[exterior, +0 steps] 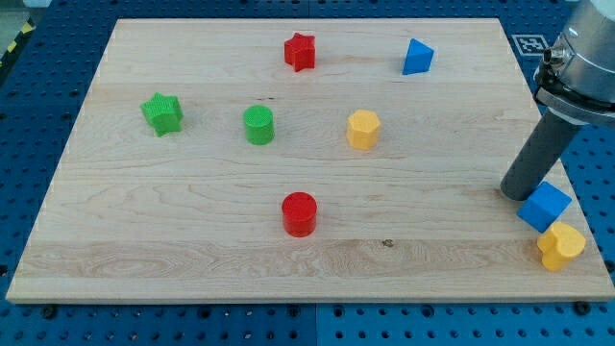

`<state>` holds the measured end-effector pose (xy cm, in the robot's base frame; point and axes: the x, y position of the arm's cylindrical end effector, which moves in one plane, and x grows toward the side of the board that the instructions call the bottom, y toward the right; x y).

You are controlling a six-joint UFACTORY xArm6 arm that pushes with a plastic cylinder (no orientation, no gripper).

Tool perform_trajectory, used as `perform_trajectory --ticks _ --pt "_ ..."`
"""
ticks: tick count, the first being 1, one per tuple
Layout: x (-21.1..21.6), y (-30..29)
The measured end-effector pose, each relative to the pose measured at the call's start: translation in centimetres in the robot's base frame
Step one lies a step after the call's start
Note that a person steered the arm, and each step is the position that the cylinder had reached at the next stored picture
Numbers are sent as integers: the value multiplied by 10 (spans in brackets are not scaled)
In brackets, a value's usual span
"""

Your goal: Place your arm above the red circle

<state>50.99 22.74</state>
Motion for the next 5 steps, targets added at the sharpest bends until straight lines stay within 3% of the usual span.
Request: perform_trajectory --ticks 1,2,4,5 --pt "-6 -4" --pt "-31 -49" --pt "-34 -155" --pt "-34 -158"
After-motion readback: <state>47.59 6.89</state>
